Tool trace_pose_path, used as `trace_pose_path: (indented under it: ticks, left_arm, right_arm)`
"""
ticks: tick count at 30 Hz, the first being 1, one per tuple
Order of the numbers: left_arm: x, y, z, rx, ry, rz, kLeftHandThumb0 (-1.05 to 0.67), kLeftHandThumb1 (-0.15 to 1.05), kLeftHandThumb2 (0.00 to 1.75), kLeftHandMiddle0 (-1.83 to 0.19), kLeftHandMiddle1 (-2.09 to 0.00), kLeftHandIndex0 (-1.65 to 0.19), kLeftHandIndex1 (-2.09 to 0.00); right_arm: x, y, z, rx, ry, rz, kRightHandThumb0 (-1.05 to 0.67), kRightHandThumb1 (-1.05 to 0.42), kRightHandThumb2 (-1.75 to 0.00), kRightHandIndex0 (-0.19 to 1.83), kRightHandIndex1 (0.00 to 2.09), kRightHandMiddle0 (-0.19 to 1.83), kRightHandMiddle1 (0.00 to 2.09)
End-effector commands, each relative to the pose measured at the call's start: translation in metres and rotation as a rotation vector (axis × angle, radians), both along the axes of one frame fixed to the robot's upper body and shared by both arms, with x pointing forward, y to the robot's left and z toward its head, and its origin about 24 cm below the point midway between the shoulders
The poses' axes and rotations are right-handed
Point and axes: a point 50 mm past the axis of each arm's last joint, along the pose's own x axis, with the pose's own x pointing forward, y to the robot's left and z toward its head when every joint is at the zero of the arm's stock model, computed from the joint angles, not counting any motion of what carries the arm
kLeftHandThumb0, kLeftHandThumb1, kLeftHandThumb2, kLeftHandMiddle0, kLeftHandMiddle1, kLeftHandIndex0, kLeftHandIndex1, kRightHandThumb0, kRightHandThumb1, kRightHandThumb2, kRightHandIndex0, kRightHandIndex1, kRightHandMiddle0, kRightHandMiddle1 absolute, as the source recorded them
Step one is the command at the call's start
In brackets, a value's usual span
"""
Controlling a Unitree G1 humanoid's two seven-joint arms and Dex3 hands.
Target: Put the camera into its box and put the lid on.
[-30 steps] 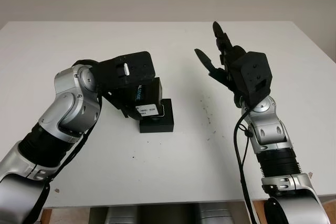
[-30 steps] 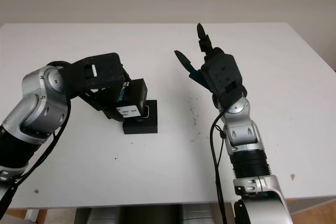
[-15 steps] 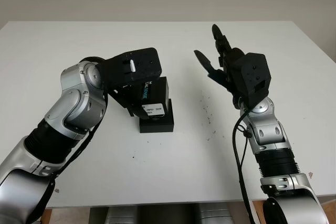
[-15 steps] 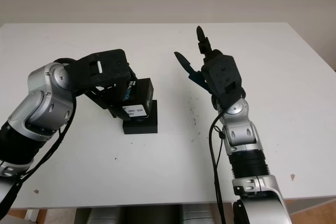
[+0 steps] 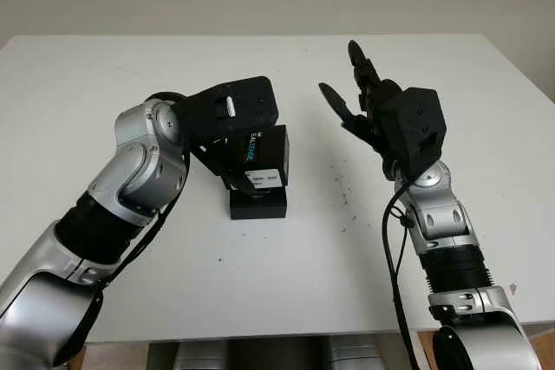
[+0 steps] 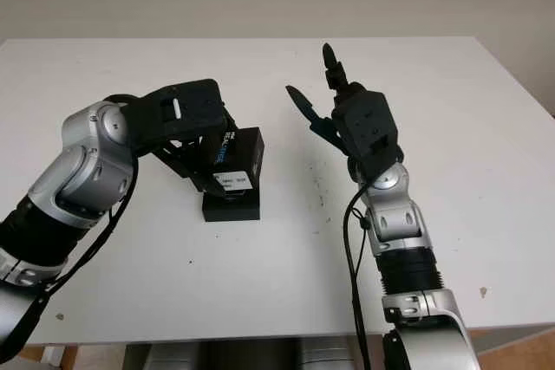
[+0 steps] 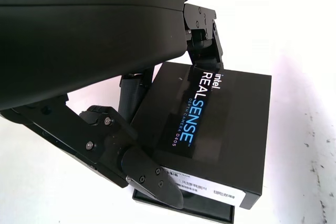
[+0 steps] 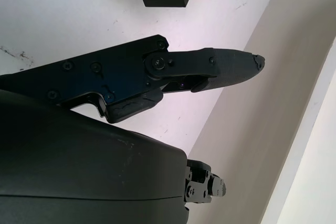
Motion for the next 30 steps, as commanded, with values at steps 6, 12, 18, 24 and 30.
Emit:
trace_pose_path:
  ticks: [6, 12, 18, 24, 30]
  left_arm:
    - [0.0, -0.002, 0.006, 0.003, -0.027, -0.004, -0.23, 1.05, 0.24, -0.31, -1.98, -0.28, -1.89]
    - [0.0, 0.002, 0.005, 0.024, -0.007, 0.014, -0.23, 1.05, 0.23, -0.24, -1.87, -0.17, -1.8]
    - [-0.001, 0.006, 0.003, 0.021, 0.009, 0.032, -0.23, 1.05, 0.21, -0.28, -1.85, -0.11, -1.84]
    - [-0.002, 0.007, 0.001, 0.039, 0.019, 0.045, -0.25, 1.05, 0.21, -0.29, -1.78, -0.16, -1.8]
    - [-0.006, 0.009, 0.001, 0.03, 0.031, 0.063, -0.25, 1.05, 0.21, -0.24, -1.78, -0.12, -1.76]
  right_arm:
    - [0.001, 0.001, 0.007, -0.003, -0.032, 0.003, -0.77, -1.05, -0.33, -0.19, 0.02, -0.12, 0.05]
    - [0.002, 0.001, 0.006, 0.012, -0.029, 0.006, -0.76, -1.05, -0.32, -0.19, 0.02, -0.12, 0.05]
    - [0.003, 0.002, 0.005, 0.013, -0.033, 0.015, -0.77, -1.05, -0.33, -0.19, 0.0, -0.13, 0.05]
    - [0.004, 0.004, 0.006, 0.023, -0.029, 0.017, -0.77, -1.05, -0.33, -0.19, 0.0, -0.14, 0.05]
    - [0.004, 0.005, 0.006, 0.033, -0.03, 0.024, -0.77, -1.05, -0.32, -0.19, 0.0, -0.14, 0.05]
